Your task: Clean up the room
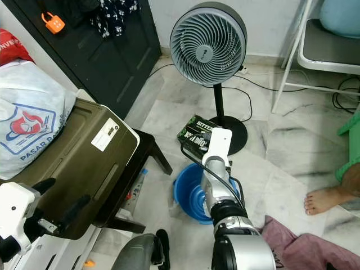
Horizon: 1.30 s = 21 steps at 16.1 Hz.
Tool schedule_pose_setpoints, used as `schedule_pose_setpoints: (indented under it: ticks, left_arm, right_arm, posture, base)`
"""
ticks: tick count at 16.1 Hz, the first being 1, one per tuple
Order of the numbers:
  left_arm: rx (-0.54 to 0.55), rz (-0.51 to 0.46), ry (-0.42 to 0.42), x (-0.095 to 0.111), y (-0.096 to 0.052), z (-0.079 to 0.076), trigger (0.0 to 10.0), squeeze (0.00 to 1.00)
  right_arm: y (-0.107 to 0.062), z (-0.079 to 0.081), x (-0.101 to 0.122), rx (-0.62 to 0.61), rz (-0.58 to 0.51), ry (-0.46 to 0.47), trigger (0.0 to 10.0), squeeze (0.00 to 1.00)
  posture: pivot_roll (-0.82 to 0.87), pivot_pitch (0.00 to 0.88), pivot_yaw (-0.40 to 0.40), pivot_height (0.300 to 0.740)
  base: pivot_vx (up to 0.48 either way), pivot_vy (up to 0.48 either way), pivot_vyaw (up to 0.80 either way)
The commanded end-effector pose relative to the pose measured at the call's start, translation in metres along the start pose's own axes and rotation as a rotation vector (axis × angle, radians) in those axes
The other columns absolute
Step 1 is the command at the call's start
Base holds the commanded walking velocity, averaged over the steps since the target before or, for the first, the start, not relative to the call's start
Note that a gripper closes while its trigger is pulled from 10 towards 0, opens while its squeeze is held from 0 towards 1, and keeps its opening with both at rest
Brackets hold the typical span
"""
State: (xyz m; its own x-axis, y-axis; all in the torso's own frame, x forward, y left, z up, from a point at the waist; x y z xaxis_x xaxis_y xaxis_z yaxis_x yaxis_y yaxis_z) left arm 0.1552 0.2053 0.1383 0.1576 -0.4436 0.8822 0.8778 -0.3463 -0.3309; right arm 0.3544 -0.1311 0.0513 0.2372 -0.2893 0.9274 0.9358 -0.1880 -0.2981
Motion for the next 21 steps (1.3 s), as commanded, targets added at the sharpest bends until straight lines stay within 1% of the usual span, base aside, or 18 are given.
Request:
schedule_pose_setpoints:
  ticks: [1, 3, 4, 6, 7, 8, 9, 10, 12, 13, 14, 15, 16, 17, 18, 19, 20, 21]
  left_arm:
    - [-0.002, 0.022, 0.006, -0.003, 0.000, 0.000, 10.0, 0.00]
    - [0.005, -0.004, 0.000, -0.001, 0.011, -0.001, 10.0, 0.00]
    - [0.014, -0.028, -0.005, 0.001, 0.020, -0.001, 10.0, 0.00]
    - [0.026, -0.077, -0.024, 0.006, 0.034, -0.002, 10.0, 0.00]
    - [0.034, -0.117, -0.033, 0.011, 0.047, -0.004, 10.0, 0.00]
    - [0.038, -0.138, -0.038, 0.014, 0.055, -0.005, 10.0, 0.00]
    - [0.050, -0.167, -0.044, 0.017, 0.067, -0.005, 10.0, 0.00]
    - [0.060, -0.190, -0.048, 0.021, 0.075, -0.004, 10.0, 0.00]
    - [0.086, -0.225, -0.049, 0.025, 0.089, -0.004, 10.0, 0.00]
    - [0.093, -0.229, -0.049, 0.025, 0.092, -0.005, 10.0, 0.00]
    - [0.120, -0.233, -0.056, 0.024, 0.097, -0.006, 10.0, 0.00]
    - [0.148, -0.240, -0.074, 0.021, 0.101, -0.011, 10.0, 0.00]
    - [0.177, -0.226, -0.089, 0.014, 0.102, -0.016, 10.0, 0.00]
    - [0.196, -0.216, -0.094, 0.011, 0.102, -0.017, 10.0, 0.00]
    - [0.256, -0.193, -0.096, 0.004, 0.099, -0.017, 10.0, 0.00]
    - [0.293, -0.182, -0.095, -0.001, 0.097, -0.015, 10.0, 0.00]
    - [0.328, -0.181, -0.099, -0.004, 0.096, -0.012, 10.0, 0.00]
    - [0.373, -0.177, -0.122, -0.007, 0.096, -0.007, 10.0, 0.00]
  right_arm:
    - [-0.005, 0.018, 0.001, 0.072, -0.013, 0.024, 10.0, 1.00]
    - [-0.008, 0.024, 0.002, 0.112, -0.010, 0.035, 10.0, 1.00]
    - [-0.010, 0.026, 0.003, 0.134, -0.009, 0.035, 10.0, 1.00]
    - [-0.016, 0.027, 0.005, 0.173, -0.001, 0.028, 10.0, 1.00]
    - [-0.022, 0.026, 0.004, 0.220, 0.027, 0.015, 10.0, 1.00]
    - [-0.025, 0.026, 0.001, 0.257, 0.057, 0.000, 10.0, 1.00]
    - [-0.033, 0.025, -0.004, 0.319, 0.109, -0.025, 10.0, 1.00]
    - [-0.038, 0.022, -0.004, 0.355, 0.128, -0.056, 10.0, 1.00]
    - [-0.052, 0.015, 0.002, 0.431, 0.139, -0.128, 10.0, 1.00]
    - [-0.055, 0.015, 0.006, 0.459, 0.125, -0.125, 10.0, 1.00]
    - [-0.062, 0.013, 0.012, 0.512, 0.108, -0.126, 10.0, 1.00]
    - [-0.072, 0.007, 0.019, 0.541, 0.071, -0.113, 10.0, 1.00]
    - [-0.079, 0.001, 0.022, 0.552, 0.048, -0.097, 10.0, 1.00]
    - [-0.082, -0.002, 0.023, 0.554, 0.033, -0.098, 10.0, 1.00]
    - [-0.088, -0.008, 0.028, 0.552, -0.008, -0.094, 10.0, 1.00]
    - [-0.090, -0.013, 0.032, 0.524, -0.043, -0.100, 10.0, 1.00]
    - [-0.090, -0.017, 0.037, 0.499, -0.065, -0.083, 10.0, 1.00]
    - [-0.087, -0.023, 0.044, 0.467, -0.107, -0.084, 10.0, 1.00]
  posture:
    - [0.25, 0.217, 0.193, 0.740]
    - [0.22, 0.192, 0.173, 0.740]
    - [0.20, 0.173, 0.159, 0.740]
    - [0.15, 0.137, 0.135, 0.740]
    - [0.12, 0.116, 0.122, 0.740]
    - [0.09, 0.090, 0.105, 0.740]
    - [0.07, 0.068, 0.094, 0.740]
    - [0.05, 0.038, 0.078, 0.740]
    - [0.01, 0.000, 0.053, 0.740]
    - [0.00, 0.000, 0.043, 0.740]
    - [-0.01, 0.000, 0.032, 0.740]
    - [-0.02, 0.000, -0.002, 0.740]
    - [-0.02, 0.000, -0.021, 0.740]
    - [-0.02, 0.000, -0.028, 0.740]
    - [-0.01, 0.000, -0.034, 0.740]
    - [-0.01, 0.000, -0.031, 0.740]
    - [-0.02, 0.000, -0.014, 0.740]
    - [-0.02, 0.000, 0.004, 0.740]
  base:
    - [0.000, 0.000, 0.00]
    - [0.000, 0.000, 0.00]
    - [0.000, 0.000, 0.00]
    - [0.000, 0.000, 0.00]
    - [0.000, 0.000, 0.00]
    - [0.000, 0.000, 0.00]
    - [0.000, 0.000, 0.00]
    - [0.000, 0.000, 0.00]
    - [0.000, 0.000, 0.00]
    - [0.000, 0.000, 0.00]
    - [0.000, 0.000, 0.00]
    - [0.000, 0.000, 0.00]
    - [0.000, 0.000, 0.00]
    - [0.000, 0.000, 0.00]
    - [0.000, 0.000, 0.00]
    - [0.000, 0.000, 0.00]
    - [0.000, 0.000, 0.00]
    - [0.000, 0.000, 0.00]
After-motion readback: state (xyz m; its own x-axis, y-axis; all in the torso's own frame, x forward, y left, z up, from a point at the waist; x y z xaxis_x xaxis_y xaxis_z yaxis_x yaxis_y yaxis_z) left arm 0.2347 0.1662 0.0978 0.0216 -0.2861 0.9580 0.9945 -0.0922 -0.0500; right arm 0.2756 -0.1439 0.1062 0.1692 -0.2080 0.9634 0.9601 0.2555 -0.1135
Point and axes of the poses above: a point about 5 cm out from each wrist's last joint towards the gripper, its own y axis pointing out of the wrist towards the gripper, its own x axis along the axis of the wrist's last joint, z = x × y, the point moved 2 cm from there along y, pointing out of the wrist towards the gripper, and after that the axes turned 12 degrees about y, right-handed, at the moved point
